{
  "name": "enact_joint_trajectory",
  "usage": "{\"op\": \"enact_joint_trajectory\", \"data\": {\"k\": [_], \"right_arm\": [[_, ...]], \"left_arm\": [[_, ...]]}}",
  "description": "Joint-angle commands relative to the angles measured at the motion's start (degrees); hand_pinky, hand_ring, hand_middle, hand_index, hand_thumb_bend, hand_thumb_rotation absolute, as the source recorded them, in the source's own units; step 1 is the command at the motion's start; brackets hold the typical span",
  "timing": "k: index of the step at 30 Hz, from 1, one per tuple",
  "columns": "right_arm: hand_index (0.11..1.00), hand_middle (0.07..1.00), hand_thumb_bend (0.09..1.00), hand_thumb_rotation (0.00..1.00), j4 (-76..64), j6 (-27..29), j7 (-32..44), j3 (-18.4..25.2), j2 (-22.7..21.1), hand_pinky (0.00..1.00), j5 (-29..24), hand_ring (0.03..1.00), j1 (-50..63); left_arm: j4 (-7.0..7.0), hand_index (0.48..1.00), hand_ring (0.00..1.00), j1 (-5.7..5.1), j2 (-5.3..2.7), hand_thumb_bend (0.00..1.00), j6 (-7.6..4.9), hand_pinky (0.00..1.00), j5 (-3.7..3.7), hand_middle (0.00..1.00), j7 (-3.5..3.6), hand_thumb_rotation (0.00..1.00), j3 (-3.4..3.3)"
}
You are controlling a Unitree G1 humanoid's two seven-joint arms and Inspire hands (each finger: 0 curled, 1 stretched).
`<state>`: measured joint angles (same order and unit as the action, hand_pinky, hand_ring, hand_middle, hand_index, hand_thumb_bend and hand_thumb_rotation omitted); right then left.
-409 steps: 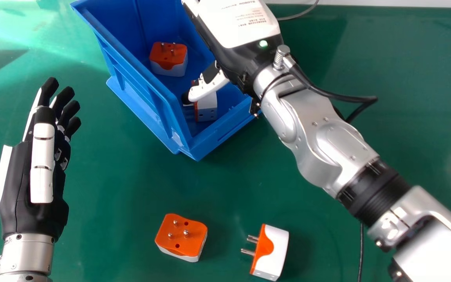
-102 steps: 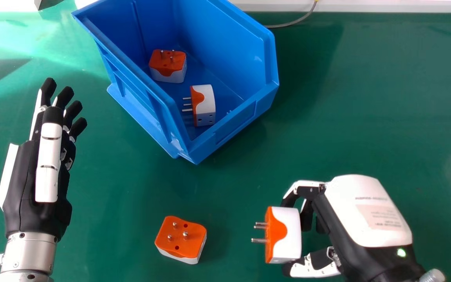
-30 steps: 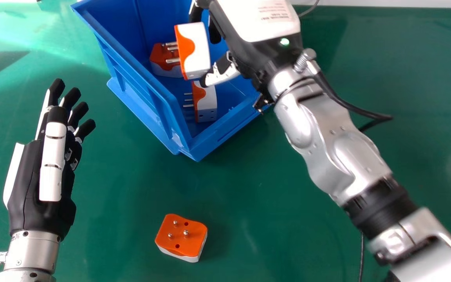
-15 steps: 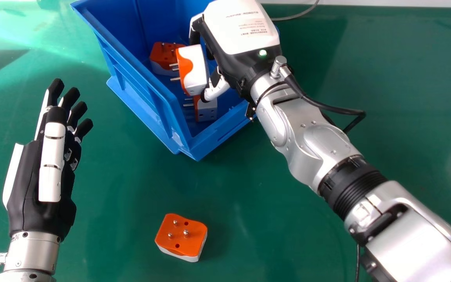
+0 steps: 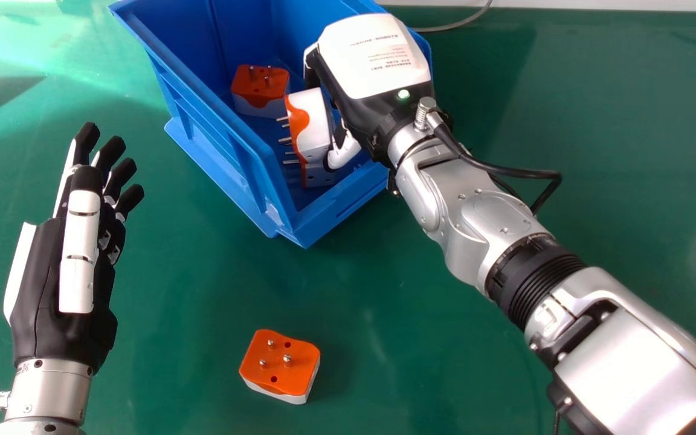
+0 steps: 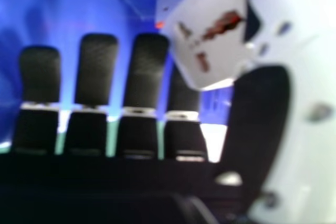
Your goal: Pick all objects and put in blue box
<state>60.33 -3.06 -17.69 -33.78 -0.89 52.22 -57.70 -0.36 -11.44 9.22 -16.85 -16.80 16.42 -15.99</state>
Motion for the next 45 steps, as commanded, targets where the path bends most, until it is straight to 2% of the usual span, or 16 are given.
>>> {"op": "enact_joint_trajectory", "data": {"k": [1,3,7,13,17,22,24,25,26,29,33,39,42,45], "right_arm": [[0.487,0.469,0.516,0.0,-0.4,0.4,-1.7,-0.2,-0.8,0.32,-0.5,0.404,-2.4],[0.487,0.469,0.516,0.0,-0.1,0.5,-1.8,-0.4,-0.9,0.32,-0.6,0.404,-2.4],[0.489,0.468,0.515,0.0,0.4,0.8,-2.3,-0.7,-1.0,0.32,-0.9,0.408,-2.1],[0.493,0.463,0.515,0.0,0.3,1.0,-2.6,-0.6,-1.2,0.31,-1.6,0.412,-1.8],[0.496,0.462,0.515,0.0,0.7,1.3,-4.3,-0.3,-1.1,0.31,-2.1,0.413,-1.6],[0.5,0.449,0.515,0.0,1.8,-1.5,-4.0,-2.7,-1.0,0.3,-0.2,0.399,-2.4],[0.507,0.445,0.515,0.0,1.9,-3.0,-2.9,-3.2,-0.7,0.31,-0.1,0.401,-2.7],[0.55,0.5,0.561,0.1,1.6,-3.6,-1.9,-3.2,-0.6,0.34,-0.3,0.446,-2.8],[0.55,0.5,0.561,0.1,1.3,-4.0,-1.1,-3.1,-0.6,0.34,-0.6,0.446,-2.8],[0.738,0.724,0.706,0.33,0.3,-4.6,0.3,-2.8,-0.5,0.53,-1.1,0.668,-2.7],[0.912,0.899,0.84,0.51,-0.7,-5.0,0.9,-2.8,-0.7,0.7,-1.1,0.853,-2.5],[0.981,0.958,0.916,0.58,-1.5,-5.0,1.0,-2.8,-0.8,0.77,-1.2,0.926,-2.3],[0.988,0.965,0.925,0.59,-1.7,-5.2,1.1,-3.0,-0.9,0.79,-1.0,0.936,-2.4],[0.995,0.97,0.93,0.6,-1.7,-5.5,1.3,-3.2,-1.0,0.8,-0.8,0.942,-2.5]], "left_arm": [[-1.48,0.977,0.95,-0.66,-0.11,0.48,-1.23,0.93,0.11,0.96,0.07,0.93,-0.05],[-1.29,0.977,0.95,-0.6,0.0,0.48,-1.43,0.93,0.32,0.96,0.0,0.93,-0.08],[-1.14,0.979,0.95,-0.69,0.04,0.49,-1.42,0.92,-0.02,0.96,0.21,0.93,-0.14],[-1.37,0.984,0.95,-0.79,-0.16,0.5,-1.41,0.93,0.19,0.97,-0.22,0.93,-0.12],[-1.35,0.985,0.95,-0.77,-0.08,0.5,-1.47,0.93,0.15,0.97,-0.13,0.93,-0.11],[-1.01,0.985,0.95,-0.53,0.11,0.5,-1.76,0.94,0.22,0.97,0.1,0.94,-0.14],[-0.87,0.986,0.95,-0.36,0.15,0.51,-1.75,0.94,0.43,0.97,-0.07,0.94,-0.16],[-0.86,0.984,0.95,-0.29,0.15,0.51,-1.65,0.93,0.48,0.97,-0.16,0.94,-0.15],[-0.85,0.984,0.95,-0.25,0.15,0.51,-1.61,0.93,0.51,0.97,-0.21,0.94,-0.16],[-0.88,0.983,0.95,-0.17,0.1,0.51,-1.56,0.93,0.65,0.96,-0.44,0.94,-0.21],[-1.18,0.985,0.95,-0.22,0.17,0.51,-1.28,0.93,0.68,0.97,-0.51,0.94,-0.25],[-1.22,0.993,0.95,-0.24,0.2,0.52,-1.3,0.94,0.31,0.97,-0.31,0.94,-0.36],[-1.11,0.992,0.95,-0.14,0.34,0.52,-1.33,0.94,0.63,0.97,-0.4,0.94,-0.38],[-1.13,0.995,0.96,-0.13,0.22,0.52,-1.23,0.94,0.48,0.97,-0.46,0.94,-0.38]]}}
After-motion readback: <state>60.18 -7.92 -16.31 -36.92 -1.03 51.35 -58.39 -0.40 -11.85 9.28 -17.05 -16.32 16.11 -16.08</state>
